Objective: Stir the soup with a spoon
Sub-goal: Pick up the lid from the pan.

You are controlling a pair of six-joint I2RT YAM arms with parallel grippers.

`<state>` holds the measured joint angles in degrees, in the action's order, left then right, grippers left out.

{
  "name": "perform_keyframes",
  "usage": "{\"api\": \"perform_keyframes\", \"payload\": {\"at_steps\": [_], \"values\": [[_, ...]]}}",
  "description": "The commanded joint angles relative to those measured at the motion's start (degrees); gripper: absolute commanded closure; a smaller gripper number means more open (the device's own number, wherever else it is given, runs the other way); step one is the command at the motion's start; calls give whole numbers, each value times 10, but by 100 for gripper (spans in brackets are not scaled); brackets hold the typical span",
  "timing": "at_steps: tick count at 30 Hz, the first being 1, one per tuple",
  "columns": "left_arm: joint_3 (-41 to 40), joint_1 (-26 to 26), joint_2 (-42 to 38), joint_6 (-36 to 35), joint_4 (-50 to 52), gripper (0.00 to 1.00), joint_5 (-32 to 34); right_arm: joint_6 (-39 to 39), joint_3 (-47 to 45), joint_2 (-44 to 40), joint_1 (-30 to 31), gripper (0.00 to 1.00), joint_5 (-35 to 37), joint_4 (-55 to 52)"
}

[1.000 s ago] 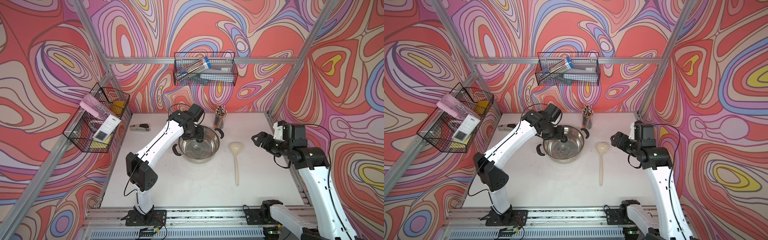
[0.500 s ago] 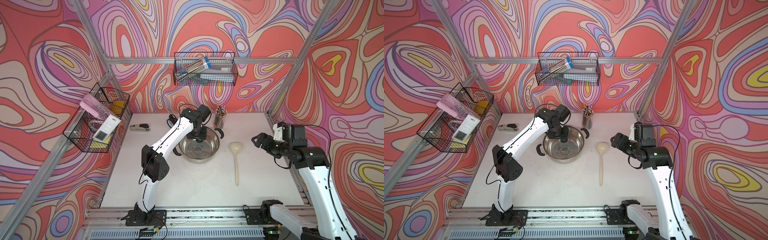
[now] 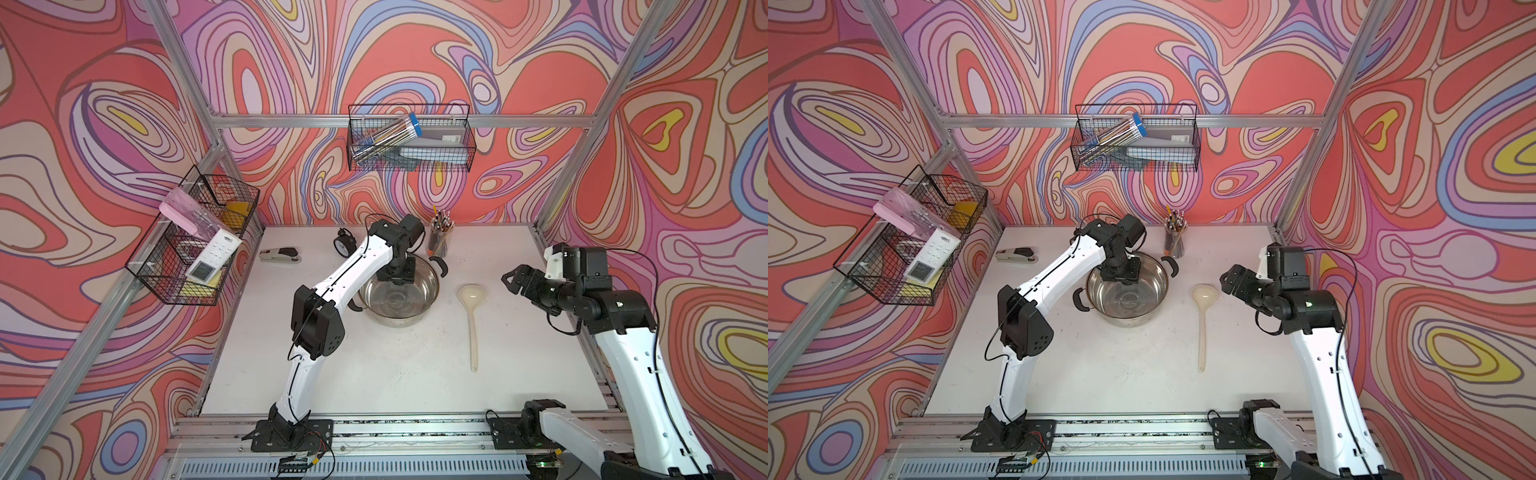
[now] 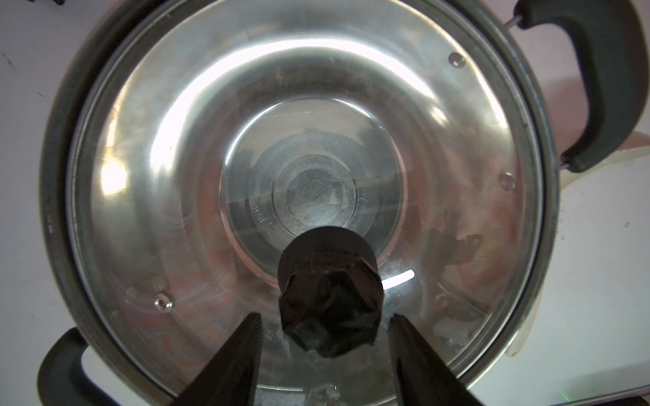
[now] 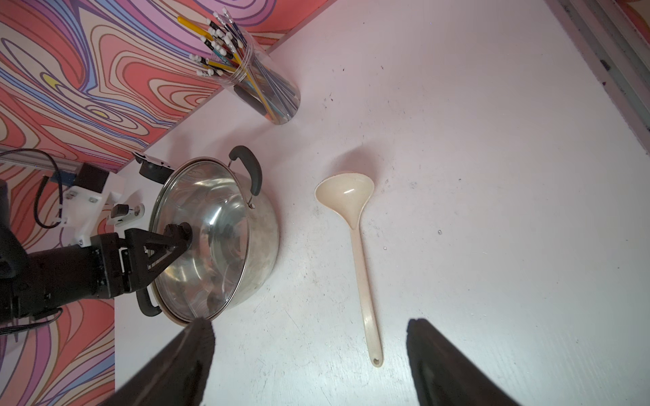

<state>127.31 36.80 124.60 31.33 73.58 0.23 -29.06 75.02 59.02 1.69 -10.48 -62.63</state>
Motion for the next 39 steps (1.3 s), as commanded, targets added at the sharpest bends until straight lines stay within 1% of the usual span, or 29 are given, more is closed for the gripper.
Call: {"api": "perform_keyframes", "payload": {"at_steps": [1,7,13,15,21,23,29,34,36,39], "values": [[20,2,15,0,-1,42,-3,1,-2,-1,2,12,-5,0],[26,2,24,1,4,46,5,0,-2,0,3,12,-5,2],[25,2,32,-1,6,54,0,-1,1,-2,4,12,0,1],[25,3,30,-4,3,60,-1,-3,0,-3,3,12,1,1],[26,3,-2,-13,-7,85,11,-7,3,-5,3,12,3,1],[31,3,-19,-16,-4,90,22,-7,6,-4,3,12,4,2],[33,0,-87,-22,7,92,69,-6,17,9,3,12,-2,9],[25,-27,-145,-18,16,93,78,-11,17,24,3,12,-14,25],[5,-45,-176,-17,15,93,79,-16,19,29,4,12,-20,33],[-59,-86,-242,-15,1,94,73,-22,19,38,4,12,-29,47]]}}
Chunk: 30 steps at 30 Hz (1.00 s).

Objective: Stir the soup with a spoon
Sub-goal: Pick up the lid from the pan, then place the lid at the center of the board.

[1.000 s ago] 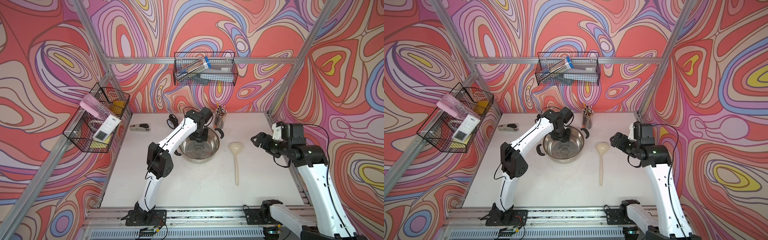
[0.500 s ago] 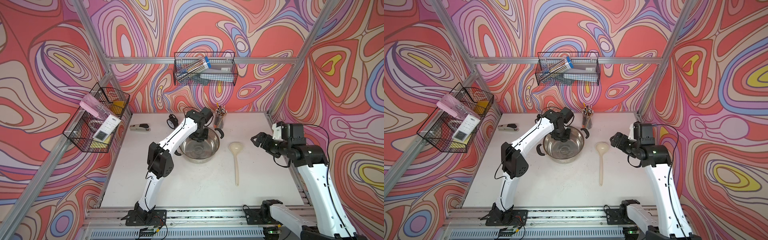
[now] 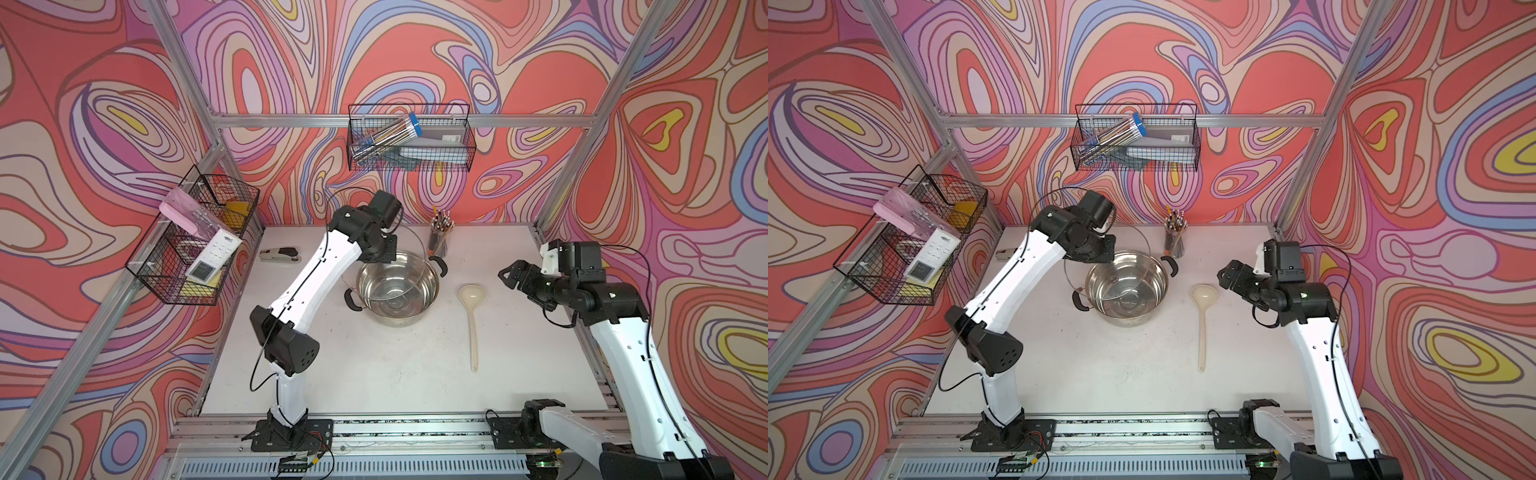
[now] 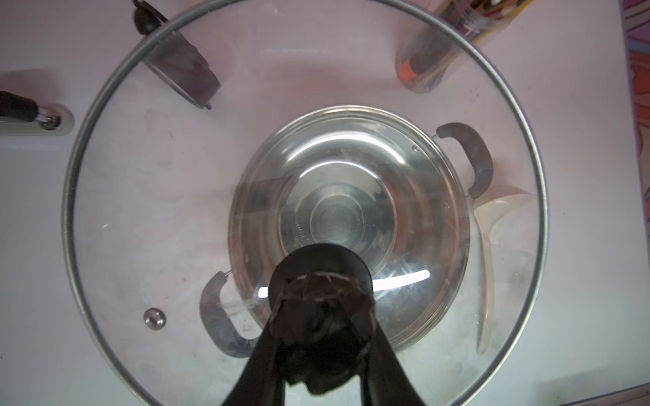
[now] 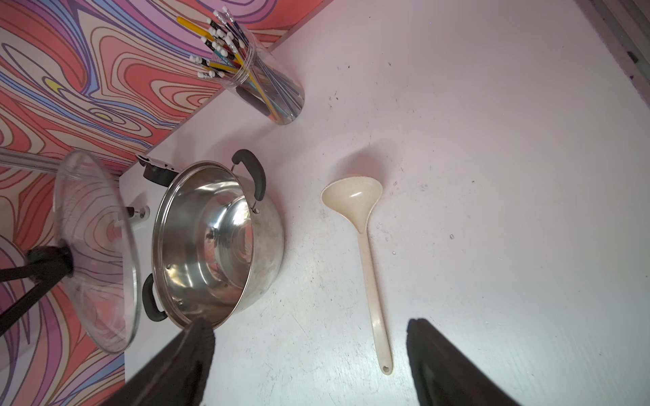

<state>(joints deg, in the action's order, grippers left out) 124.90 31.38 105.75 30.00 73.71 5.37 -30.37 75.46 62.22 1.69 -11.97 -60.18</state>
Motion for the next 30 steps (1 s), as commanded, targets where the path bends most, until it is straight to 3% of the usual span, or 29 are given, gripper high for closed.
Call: {"api": "perform_keyframes", "payload": {"at_steps": [1,7,13,21,30], "values": [[-66,-49,-83,-2,-8,94,23,-10,15,9,4,12,-18,27],[-266,-156,-237,-11,-46,93,19,-21,13,30,13,12,-29,53],[-460,-237,-334,-17,-99,93,-8,-25,16,52,32,12,-23,63],[-630,-275,-350,-7,-195,92,-11,-26,-2,54,54,12,-8,52],[-689,-329,-279,-15,-303,93,1,-31,-87,35,57,12,-8,51]]}}
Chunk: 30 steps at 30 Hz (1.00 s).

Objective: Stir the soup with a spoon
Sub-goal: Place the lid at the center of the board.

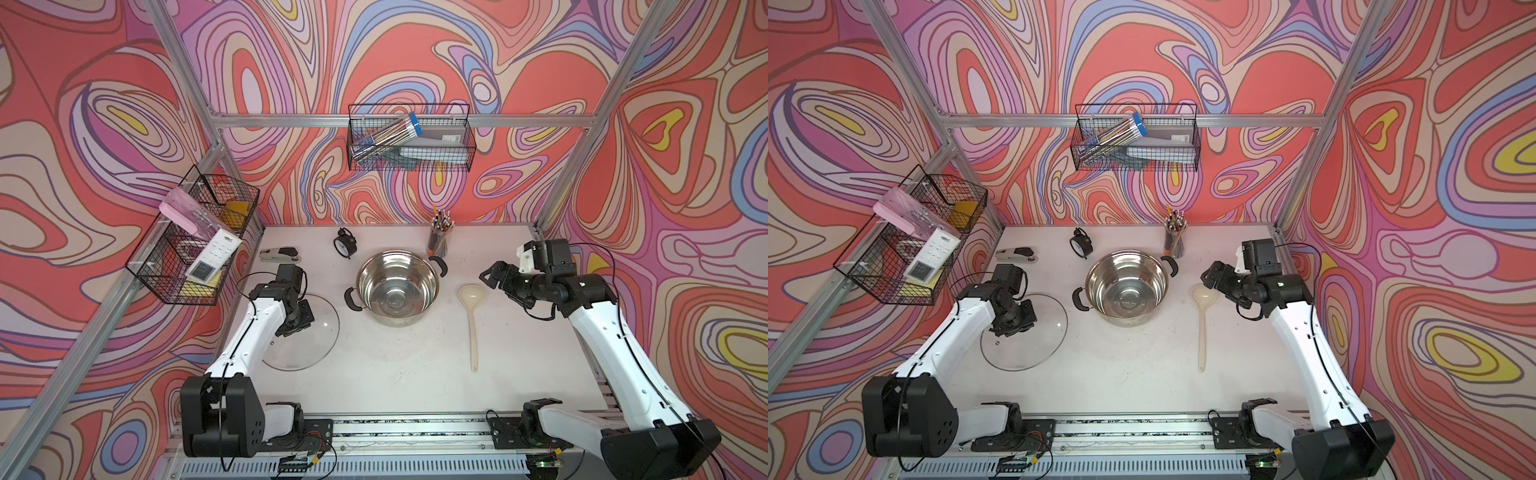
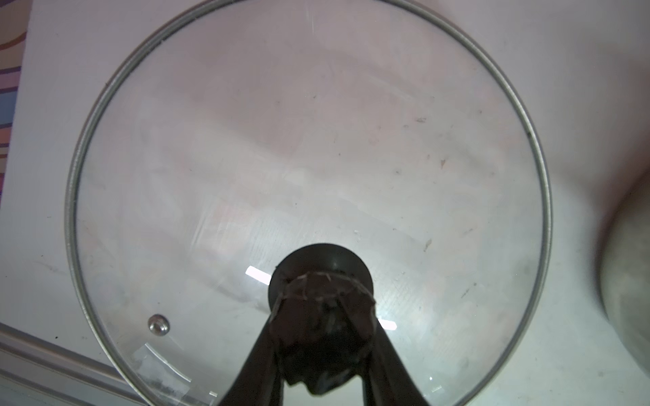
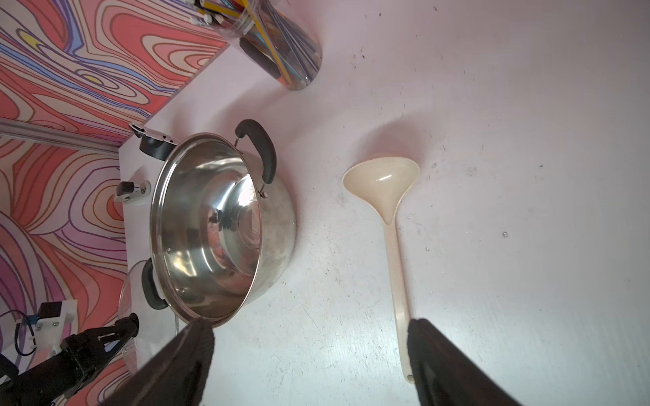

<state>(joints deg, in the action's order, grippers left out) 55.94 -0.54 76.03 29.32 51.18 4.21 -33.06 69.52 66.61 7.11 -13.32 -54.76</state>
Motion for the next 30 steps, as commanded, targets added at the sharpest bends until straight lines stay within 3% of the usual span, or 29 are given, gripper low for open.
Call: {"api": "perform_keyframes", "payload": {"at_steps": [1,10,14,20,24,26,30], "values": [[1,-12,29,-10,-87,93,14,-5,-37,-9,3,11,6,-4],[8,-22,104,-16,-155,92,17,4,-126,1,4,11,13,1],[-1,-28,128,-16,-167,87,13,3,-153,9,7,12,14,7],[-27,-33,135,-5,-179,58,1,4,-175,35,22,12,20,22],[-34,-33,113,2,-174,29,-1,3,-180,57,31,15,30,35],[-30,-33,88,5,-163,22,4,3,-179,74,37,18,35,44],[-13,-33,26,12,-127,19,11,3,-174,114,49,28,44,61]]}}
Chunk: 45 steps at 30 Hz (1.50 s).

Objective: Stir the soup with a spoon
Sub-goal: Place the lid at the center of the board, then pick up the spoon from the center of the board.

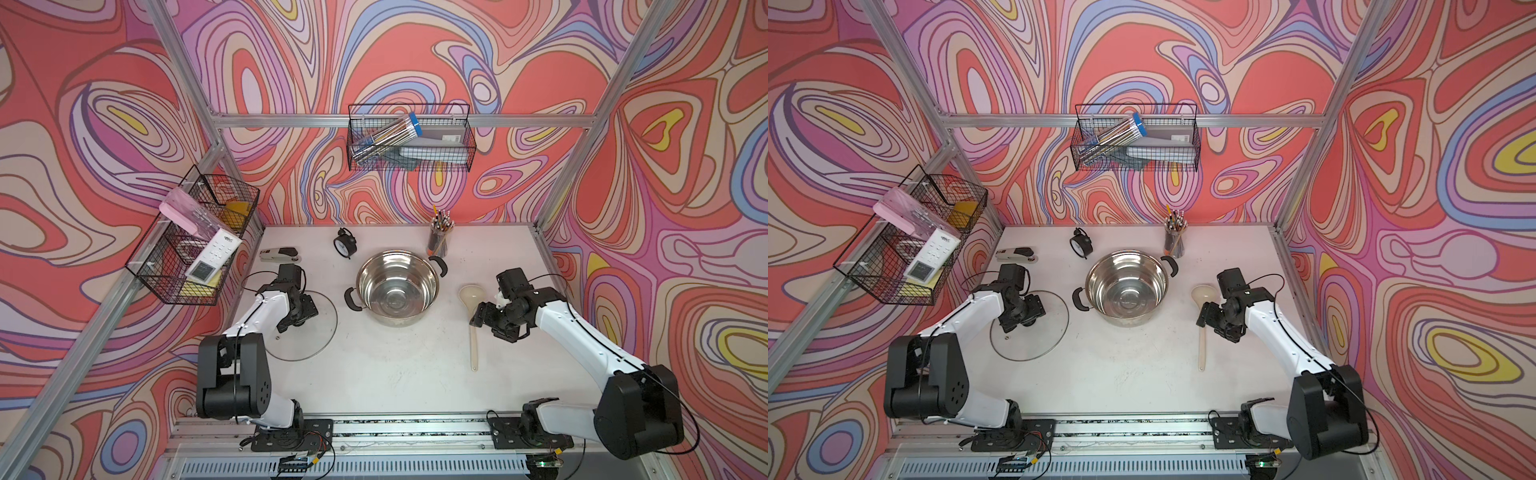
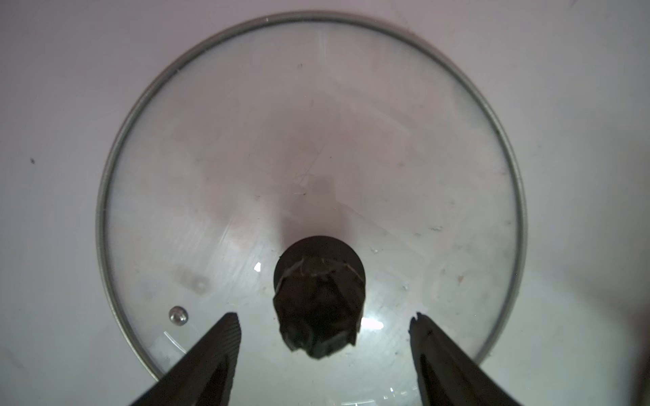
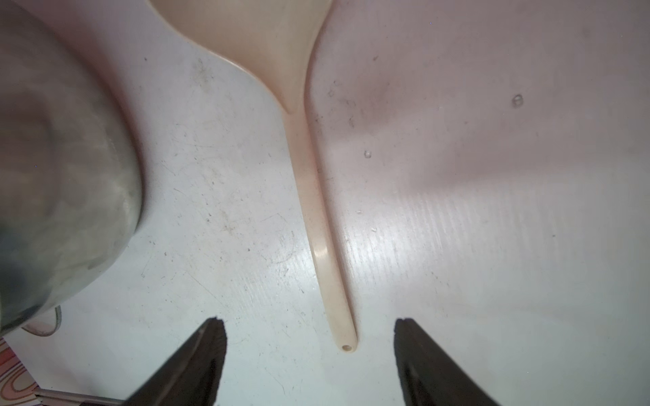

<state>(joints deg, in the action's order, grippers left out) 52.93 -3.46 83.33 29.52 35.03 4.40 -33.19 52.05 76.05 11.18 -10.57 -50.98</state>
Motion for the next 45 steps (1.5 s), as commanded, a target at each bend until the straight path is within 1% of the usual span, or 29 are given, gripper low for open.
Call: {"api": "perform_keyframes", "payload": {"at_steps": [1,2,5,7,8,11,14,18,19,20,21,22,25,31,33,36,39,42,45], "values": [[22,-4,-65,12,45,19,6,3,0,30,11,32,19,28],[27,-4,-83,15,55,18,2,3,-2,39,12,37,20,34],[29,-3,-145,27,82,19,-18,3,-4,59,15,49,26,46],[26,-2,-189,36,96,19,-39,3,-5,69,16,59,31,52],[25,0,-211,45,107,18,-47,3,-5,74,17,61,31,55],[23,9,-270,72,135,18,-84,4,-2,93,22,63,38,61],[23,29,-323,103,148,16,-108,7,-2,111,30,64,47,65],[25,64,-380,154,132,13,-139,8,-4,126,36,65,54,73],[23,77,-390,165,117,11,-147,8,-5,129,36,65,57,76],[21,91,-397,175,105,6,-154,8,-5,133,37,65,59,78],[20,104,-401,184,94,3,-157,8,-6,136,37,65,60,80],[17,120,-402,195,79,1,-162,8,-5,140,37,65,61,82],[16,167,-388,215,39,1,-176,8,-5,153,39,65,63,89],[43,278,-338,227,-22,1,-137,-1,-5,172,46,67,63,101],[52,305,-320,229,-40,1,-127,-5,-5,176,51,67,68,103],[63,330,-293,234,-64,1,-124,-11,-6,183,55,70,73,107],[67,346,-270,234,-91,1,-133,-17,-14,191,58,75,75,114],[67,354,-258,235,-114,1,-143,-23,-18,190,60,85,77,112],[65,357,-257,232,-135,1,-151,-31,-15,170,60,95,80,97]]}}
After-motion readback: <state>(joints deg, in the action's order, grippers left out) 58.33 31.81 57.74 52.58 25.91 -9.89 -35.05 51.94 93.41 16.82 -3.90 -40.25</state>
